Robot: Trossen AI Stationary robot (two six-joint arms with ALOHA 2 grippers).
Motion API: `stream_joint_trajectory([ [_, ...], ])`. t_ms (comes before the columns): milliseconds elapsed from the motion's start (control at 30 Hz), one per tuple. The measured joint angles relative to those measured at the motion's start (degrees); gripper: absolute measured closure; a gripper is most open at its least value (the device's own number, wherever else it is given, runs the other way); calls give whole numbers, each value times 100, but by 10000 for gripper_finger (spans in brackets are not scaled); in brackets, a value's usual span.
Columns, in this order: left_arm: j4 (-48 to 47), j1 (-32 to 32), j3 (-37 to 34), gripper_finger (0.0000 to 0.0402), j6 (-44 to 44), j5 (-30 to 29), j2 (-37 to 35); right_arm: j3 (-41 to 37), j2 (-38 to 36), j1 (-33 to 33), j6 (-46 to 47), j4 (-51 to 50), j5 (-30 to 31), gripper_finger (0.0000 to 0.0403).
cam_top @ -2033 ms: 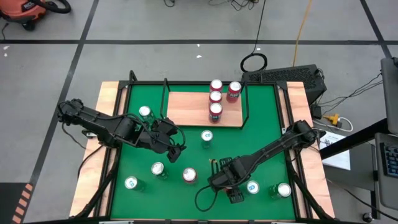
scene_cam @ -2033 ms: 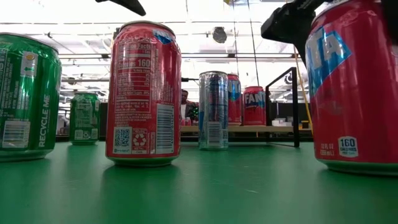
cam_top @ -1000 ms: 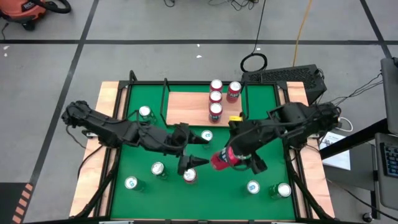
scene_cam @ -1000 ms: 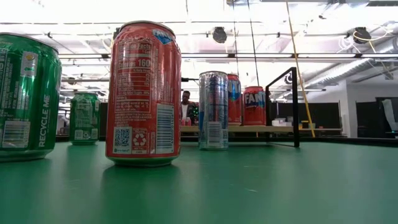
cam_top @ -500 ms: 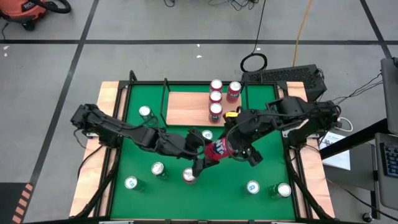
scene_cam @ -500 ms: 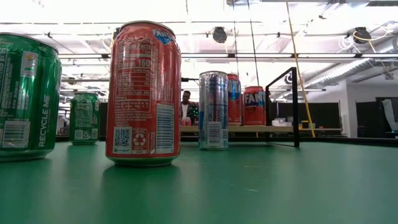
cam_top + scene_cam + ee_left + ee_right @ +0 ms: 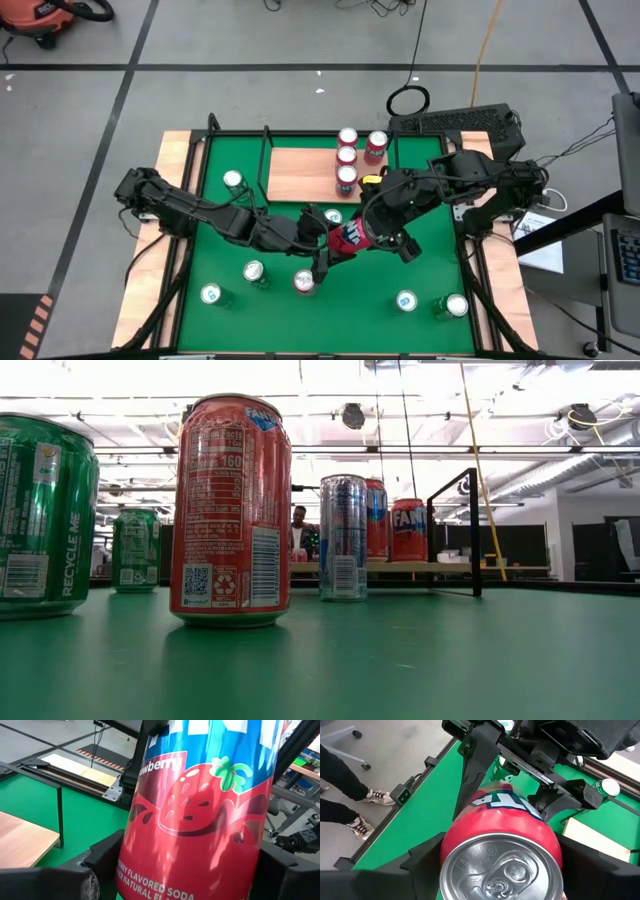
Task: Place canned beverage on shelf
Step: Put the red soda can on the shelf aligned with the other red soda can on the shelf
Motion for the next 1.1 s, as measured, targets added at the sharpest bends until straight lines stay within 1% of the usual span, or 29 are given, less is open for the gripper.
stream_joint_trajectory([
  [100, 24, 2, 0, 102, 12, -17, 0, 0, 2, -17, 326, 14, 51, 74],
  [233, 66, 9, 8, 102, 221, -209, 0, 2, -17, -67, 1340, 3, 231, 41],
  [333, 54, 11, 85, 102, 454, -469, 0, 0, -72, -127, 2088, 27, 231, 25],
  [433, 67, 4, 214, 102, 764, -1069, 0, 2, -160, -163, 2790, 250, 297, 20],
  [533, 62, -2, 391, 102, 1188, -1740, 0, 2, -258, -219, 3746, 522, 676, 21],
  [600, -5, 2, 489, 102, 1453, -2304, 0, 0, -334, -347, 4601, 552, 934, 22],
  [733, -21, 13, 547, 102, 1853, -3422, -17, -2, -538, -684, 5445, 809, 1078, 23],
  [767, -23, 16, 549, 102, 1924, -3625, -17, -2, -584, -771, 5601, 858, 1073, 23],
  [833, -26, 15, 549, 102, 2011, -3838, -15, 5, -615, -939, 5857, 1023, 1076, 23],
  [900, -1, 37, 549, 102, 2079, -3891, -15, 4, -618, -1080, 5965, 1057, 1047, 23],
  [1000, -36, 58, 548, 103, 2075, -3947, -15, 0, -589, -1232, 5969, 1195, 817, 23],
  [1100, -39, 73, 548, 103, 2079, -4160, 5, 2, -544, -1346, 5943, 1244, 672, 23],
])
